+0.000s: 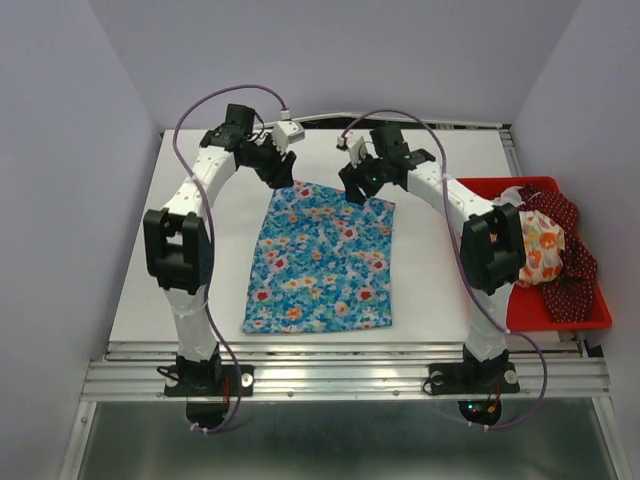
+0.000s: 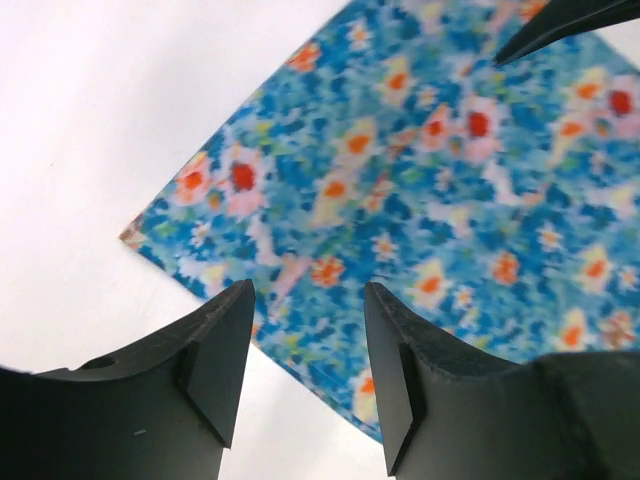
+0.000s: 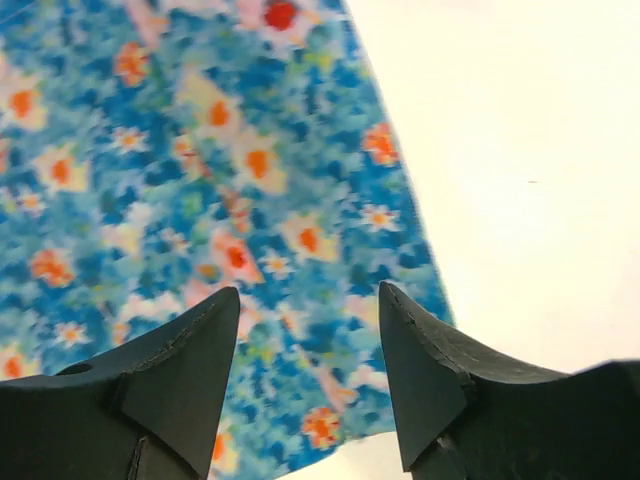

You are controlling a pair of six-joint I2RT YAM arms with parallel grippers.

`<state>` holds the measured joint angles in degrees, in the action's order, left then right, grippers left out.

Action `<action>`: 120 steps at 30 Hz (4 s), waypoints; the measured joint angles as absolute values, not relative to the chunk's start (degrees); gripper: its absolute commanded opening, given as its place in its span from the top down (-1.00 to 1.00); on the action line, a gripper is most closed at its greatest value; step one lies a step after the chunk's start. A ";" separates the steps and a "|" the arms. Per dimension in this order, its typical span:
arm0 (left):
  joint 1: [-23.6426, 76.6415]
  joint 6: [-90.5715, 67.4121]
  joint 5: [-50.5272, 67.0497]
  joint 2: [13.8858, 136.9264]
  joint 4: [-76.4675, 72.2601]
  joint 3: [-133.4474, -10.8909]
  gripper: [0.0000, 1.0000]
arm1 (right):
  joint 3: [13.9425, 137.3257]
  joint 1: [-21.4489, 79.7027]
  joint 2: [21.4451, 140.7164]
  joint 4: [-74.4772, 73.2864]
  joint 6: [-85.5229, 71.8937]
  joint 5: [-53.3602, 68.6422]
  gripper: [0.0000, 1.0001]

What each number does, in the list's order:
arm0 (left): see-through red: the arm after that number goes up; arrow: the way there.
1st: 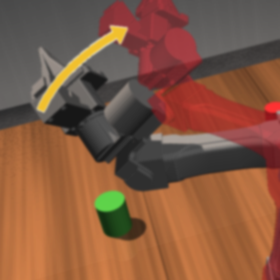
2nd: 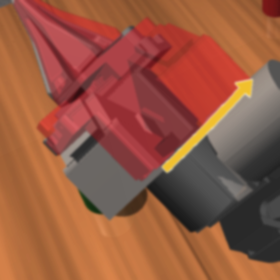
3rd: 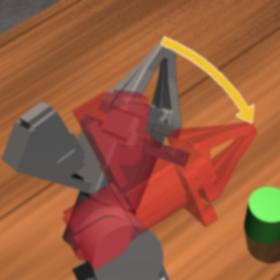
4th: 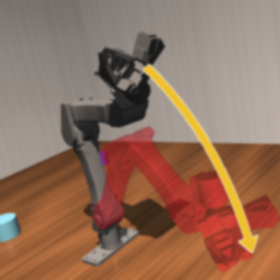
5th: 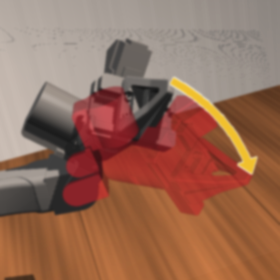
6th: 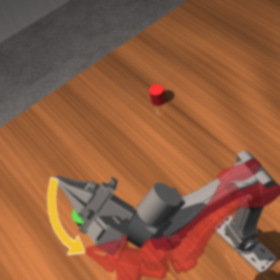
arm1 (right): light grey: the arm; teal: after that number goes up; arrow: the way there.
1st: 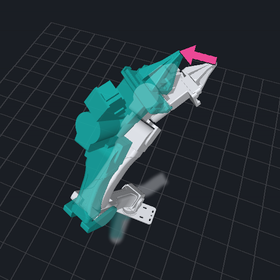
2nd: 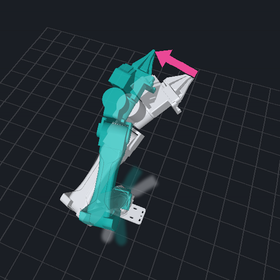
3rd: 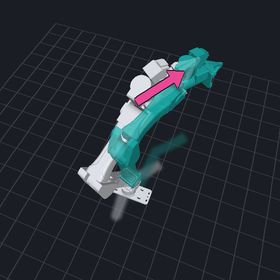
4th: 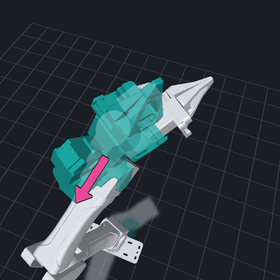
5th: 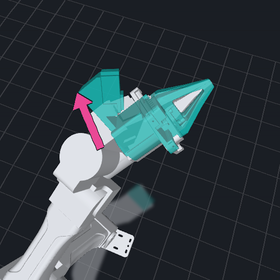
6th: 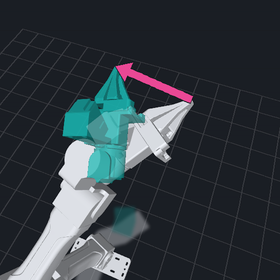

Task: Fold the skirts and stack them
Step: Flatten the skirt out, then fold the skirt

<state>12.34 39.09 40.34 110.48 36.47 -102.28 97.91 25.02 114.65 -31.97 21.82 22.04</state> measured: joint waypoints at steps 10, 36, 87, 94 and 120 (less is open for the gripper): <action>11.90 37.43 30.24 133.69 30.39 -120.36 -0.25 | 102.59 18.98 125.84 -31.51 22.52 13.87 -0.27; 11.88 49.39 23.99 144.68 34.63 -129.32 0.20 | 105.19 14.96 129.86 -38.65 28.01 18.48 0.15; 10.55 53.87 28.05 86.35 29.19 -67.00 1.00 | 77.82 17.80 101.25 -32.14 32.21 26.96 0.98; 13.19 54.19 26.35 78.43 23.77 -54.35 1.00 | 68.05 20.82 96.18 -31.68 35.29 28.84 0.62; 19.90 58.98 23.07 78.54 24.56 -46.22 0.02 | 64.05 29.50 90.06 -37.93 43.53 26.70 -0.21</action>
<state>19.90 58.98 23.07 78.54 24.56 -46.22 64.05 29.50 90.06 -37.93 43.53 26.70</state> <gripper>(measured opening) 0.494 0.612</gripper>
